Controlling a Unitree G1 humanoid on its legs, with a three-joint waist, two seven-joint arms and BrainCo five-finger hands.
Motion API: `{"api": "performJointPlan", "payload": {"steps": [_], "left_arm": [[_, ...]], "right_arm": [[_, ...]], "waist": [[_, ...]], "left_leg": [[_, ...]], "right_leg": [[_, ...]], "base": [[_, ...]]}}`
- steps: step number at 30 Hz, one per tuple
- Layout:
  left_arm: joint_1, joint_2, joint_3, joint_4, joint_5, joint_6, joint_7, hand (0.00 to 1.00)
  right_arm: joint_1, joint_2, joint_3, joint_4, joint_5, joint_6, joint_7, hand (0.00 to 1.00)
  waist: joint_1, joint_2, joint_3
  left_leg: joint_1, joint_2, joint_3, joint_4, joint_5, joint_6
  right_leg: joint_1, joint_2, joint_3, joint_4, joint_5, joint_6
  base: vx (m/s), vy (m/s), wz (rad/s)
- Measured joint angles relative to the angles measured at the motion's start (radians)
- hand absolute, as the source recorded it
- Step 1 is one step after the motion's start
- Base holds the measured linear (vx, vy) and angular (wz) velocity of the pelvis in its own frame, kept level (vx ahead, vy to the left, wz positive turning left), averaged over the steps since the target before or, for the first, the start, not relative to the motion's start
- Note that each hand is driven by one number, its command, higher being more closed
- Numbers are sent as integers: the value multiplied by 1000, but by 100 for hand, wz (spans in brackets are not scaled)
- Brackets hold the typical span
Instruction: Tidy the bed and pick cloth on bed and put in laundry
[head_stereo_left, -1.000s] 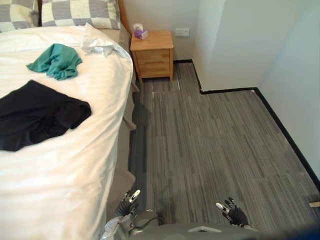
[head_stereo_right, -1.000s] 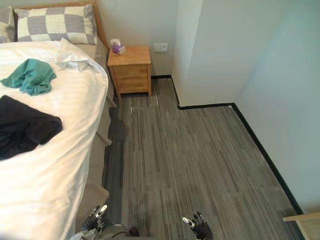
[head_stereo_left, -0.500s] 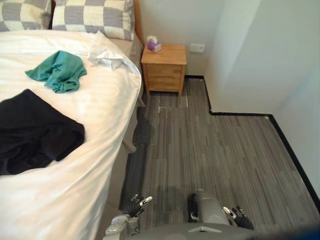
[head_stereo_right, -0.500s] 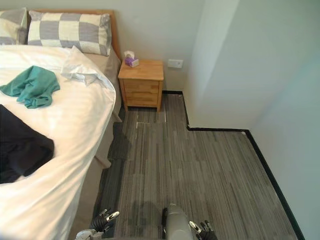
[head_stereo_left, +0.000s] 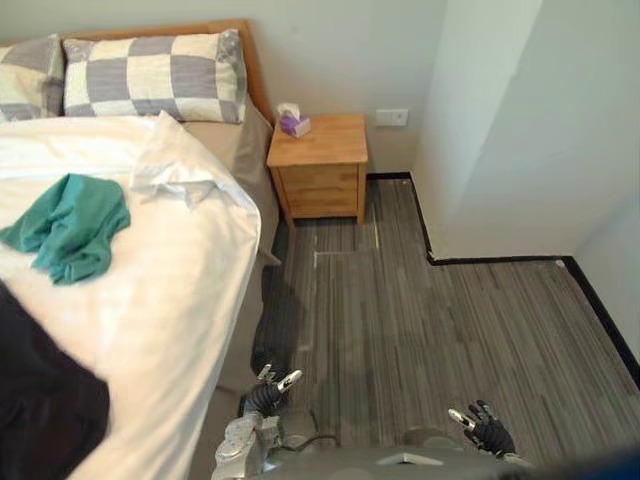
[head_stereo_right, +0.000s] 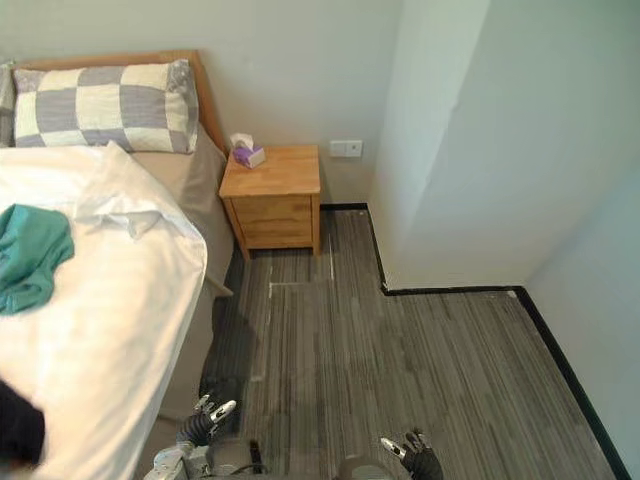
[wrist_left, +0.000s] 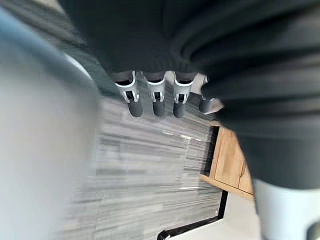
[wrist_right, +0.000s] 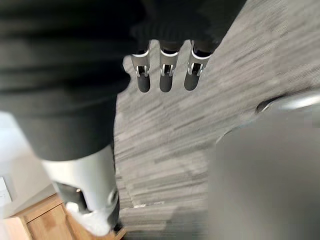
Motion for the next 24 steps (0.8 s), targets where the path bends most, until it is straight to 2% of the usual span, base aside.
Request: {"api": "performJointPlan", "payload": {"steps": [1,2,3,6,8,9,10,11,12,13,14,15,17,19,21,22,23,24], "left_arm": [[7,-4,-1,2,-6,-2,-3,0],[5,-2,2,7,-10,-2,-7,0],[-5,8,3,15,-11,-2,-10,0],[-20,20,0,17,-13,-4,-17,0],[-20,28,-29,38,-36,-4,-17,0],[-24,33,-41,47,-40,-4,-18,0],[-28,40,-56,60,-43,-3,-20,0],[-25,40,-77,66,-43,-2,-23,0],[-26,40,-92,70,-43,-2,-24,0],[-38,55,-119,88,-45,-1,-30,0],[-42,68,-136,106,-51,3,-29,0],[-41,68,-140,116,-53,4,-29,0],[-47,65,-160,136,-55,8,-28,0],[-50,56,-160,136,-55,22,-26,0],[-54,54,-161,137,-53,25,-20,0],[-54,53,-159,137,-52,26,-18,0],[-53,49,-150,138,-52,26,-17,0],[-53,46,-138,137,-52,26,-17,0]], "right_arm": [[7,3,-1,5,-10,-9,11,0],[5,7,1,11,-12,-10,17,0],[3,25,13,8,-14,-21,37,0],[-1,54,31,1,-43,-35,39,0],[0,58,42,9,-51,-40,35,0],[-1,56,41,14,-51,-41,34,0],[-3,52,36,21,-49,-42,33,0],[-14,42,17,21,-49,-45,28,0],[-18,36,10,21,-49,-45,23,0],[-29,26,3,40,-49,-50,8,0],[-38,20,3,56,-46,-53,-1,0],[-40,15,6,57,-46,-56,-4,0],[-50,-3,21,52,-26,-78,-6,0],[-53,-12,24,44,-7,-87,-6,0],[-56,-15,24,44,-6,-94,-6,0],[-52,-16,23,44,-6,-99,-7,0],[-44,-15,23,43,-8,-102,-7,0],[-39,-15,25,44,-11,-103,-7,0]], "waist": [[4,-7,-4],[14,-11,-9],[13,-35,-24],[25,-54,-25],[26,-56,-46],[26,-55,-49],[22,-52,-51],[18,-50,-53],[14,-50,-53],[11,-54,-42],[7,-59,-40],[1,-55,-39],[-19,-27,-32],[-23,-7,-25],[-34,-7,-19],[-35,-7,-18],[-36,-6,-17],[-35,-7,-16]], "left_leg": [[21,-22,19,-212,166,19],[45,-44,42,-241,185,44],[61,-75,74,-273,174,56],[50,-76,121,-194,138,93],[92,-94,146,-190,118,119],[107,-103,145,-200,114,118],[153,-131,142,-238,102,118],[211,-151,136,-296,81,122],[244,-165,127,-324,53,125],[301,-192,119,-354,18,137],[345,-197,107,-362,5,144],[366,-192,97,-366,4,144],[435,-153,79,-400,0,138],[467,-116,52,-423,-19,114],[481,-86,11,-430,-38,87],[484,-73,-10,-427,-51,71],[488,-54,-38,-411,-83,46],[495,-42,-64,-394,-117,27]], "right_leg": [[20,-34,11,-14,-17,33],[29,-52,21,-16,-21,53],[32,-93,9,-40,24,88],[60,-122,20,-86,109,109],[83,-137,23,-84,194,118],[75,-141,23,-52,200,120],[26,-159,19,94,199,119],[-63,-191,-18,313,210,105],[-106,-210,-42,421,232,80],[-177,-241,-41,613,217,69],[-236,-220,-38,727,133,83],[-256,-204,-52,747,99,82],[-334,-153,-173,695,3,69],[-399,-122,-216,559,0,64],[-448,-116,-219,355,49,73],[-464,-115,-202,255,98,73],[-475,-114,-145,143,171,79],[-471,-114,-95,82,206,91]], "base": [[526,261,-53],[527,241,-46],[523,252,-32],[414,219,-26],[363,199,-8],[370,216,-3],[277,179,2],[273,171,6],[289,162,17],[294,116,23],[296,98,25],[317,25,34],[296,-25,33],[236,-88,37],[301,-174,57],[254,-226,64],[347,-329,73],[469,-449,75]]}}
